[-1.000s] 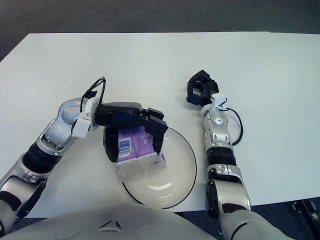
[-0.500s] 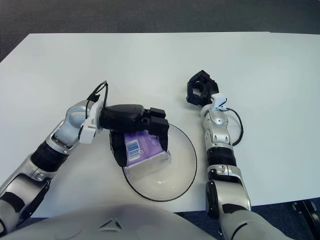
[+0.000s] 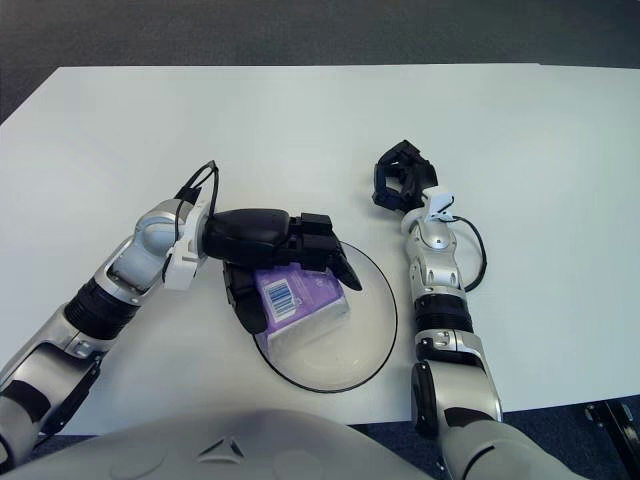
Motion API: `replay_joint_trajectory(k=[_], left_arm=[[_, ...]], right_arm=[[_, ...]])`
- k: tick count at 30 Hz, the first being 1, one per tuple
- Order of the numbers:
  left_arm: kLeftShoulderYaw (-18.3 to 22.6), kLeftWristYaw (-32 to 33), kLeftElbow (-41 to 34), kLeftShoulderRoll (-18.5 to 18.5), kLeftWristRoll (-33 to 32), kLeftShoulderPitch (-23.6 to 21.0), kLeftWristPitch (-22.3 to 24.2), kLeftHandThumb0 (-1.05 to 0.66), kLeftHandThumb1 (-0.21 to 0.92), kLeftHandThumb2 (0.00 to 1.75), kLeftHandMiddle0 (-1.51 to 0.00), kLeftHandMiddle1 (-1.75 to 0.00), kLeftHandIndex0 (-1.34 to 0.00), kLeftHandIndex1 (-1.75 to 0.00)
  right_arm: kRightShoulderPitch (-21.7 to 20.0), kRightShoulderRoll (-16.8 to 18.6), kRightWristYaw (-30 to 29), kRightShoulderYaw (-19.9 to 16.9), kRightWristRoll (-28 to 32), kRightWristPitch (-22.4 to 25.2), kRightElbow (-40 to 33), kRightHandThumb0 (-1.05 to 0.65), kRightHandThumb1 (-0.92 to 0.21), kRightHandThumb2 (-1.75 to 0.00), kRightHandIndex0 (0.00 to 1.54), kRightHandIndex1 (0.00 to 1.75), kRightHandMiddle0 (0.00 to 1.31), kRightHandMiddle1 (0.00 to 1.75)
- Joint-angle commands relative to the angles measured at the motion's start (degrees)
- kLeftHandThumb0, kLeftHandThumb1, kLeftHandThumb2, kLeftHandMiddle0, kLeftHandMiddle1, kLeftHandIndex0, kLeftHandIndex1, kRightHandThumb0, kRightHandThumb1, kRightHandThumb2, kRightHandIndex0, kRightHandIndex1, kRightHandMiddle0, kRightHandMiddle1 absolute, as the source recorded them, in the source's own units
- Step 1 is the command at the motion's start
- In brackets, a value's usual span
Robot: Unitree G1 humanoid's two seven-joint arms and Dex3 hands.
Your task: Put the tissue paper into the plate.
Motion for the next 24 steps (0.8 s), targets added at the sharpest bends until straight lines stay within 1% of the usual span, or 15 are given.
replay_joint_trajectory(k=[1,2,4,6,10,12,18,21,22,24], left_arm=[[0.13,0.4,1.39,0.18,0.32,-0.87,-2.22,-1.04,0.92,0.83,0.0,-0.36,0.0,-0.35],[0.16,0.44,1.65,0.13,0.36,-1.06,-2.96,-1.04,0.92,0.84,0.0,-0.31,0.0,-0.31],[0.67,1.37,2.93,-0.31,1.14,-2.04,-7.15,-1.05,0.92,0.86,0.0,-0.25,0.0,-0.26],[1.05,2.12,3.91,-0.69,1.33,-2.6,-9.77,-1.05,0.92,0.89,0.0,-0.17,0.0,-0.18],[1.36,3.54,5.42,-1.43,1.1,-2.75,-12.68,-1.05,0.92,0.91,0.0,-0.09,0.0,-0.1],[1.73,4.43,5.82,-1.77,1.03,-2.76,-13.41,-1.05,0.92,0.91,0.0,-0.05,0.0,-0.04],[2.55,6.12,6.1,-1.68,1.54,-2.94,-14.44,-1.05,0.92,0.92,0.0,-0.02,0.0,0.0],[2.52,5.82,5.48,-1.04,1.43,-3.0,-12.46,-1.05,0.92,0.92,0.0,-0.01,0.0,0.0],[2.42,5.65,5.32,-0.86,1.38,-3.03,-11.87,-1.05,0.92,0.92,0.0,0.0,0.0,0.0],[2.11,4.53,4.36,0.03,0.65,-3.18,-9.18,-1.05,0.92,0.91,0.0,0.0,0.0,0.0]], right_arm=[[6.52,2.68,0.26,0.42,0.53,3.38,3.77,-0.43,-0.49,-1.1,1.26,1.75,0.48,1.75],[6.51,2.7,0.23,0.41,0.57,3.35,3.78,-0.43,-0.48,-1.12,1.27,1.75,0.49,1.75],[6.48,2.85,-0.31,0.37,0.44,3.29,3.74,-0.43,-0.47,-1.13,1.27,1.75,0.5,1.75],[6.47,3.0,-0.92,0.34,0.22,3.26,3.67,-0.44,-0.45,-1.16,1.27,1.75,0.51,1.75],[6.53,3.21,-2.5,0.54,-0.52,3.43,3.25,-0.45,-0.42,-1.19,1.27,1.75,0.53,1.75],[6.45,3.34,-3.78,0.72,-1.15,3.71,3.04,-0.46,-0.4,-1.22,1.27,1.75,0.55,1.75],[6.71,4.32,-7.01,1.51,-2.17,5.12,1.07,-0.46,-0.37,-1.24,1.27,1.75,0.57,1.75],[8.95,7.8,-11.84,3.8,-3.94,9.29,-7.64,-0.46,-0.37,-1.25,1.27,1.75,0.57,1.75],[9.48,8.49,-12.84,4.27,-4.31,10.36,-9.56,-0.46,-0.37,-1.25,1.28,1.75,0.57,1.75],[10.72,9.88,-15.06,5.02,-4.98,12.8,-13.59,-0.47,-0.37,-1.25,1.29,1.75,0.57,1.75]])
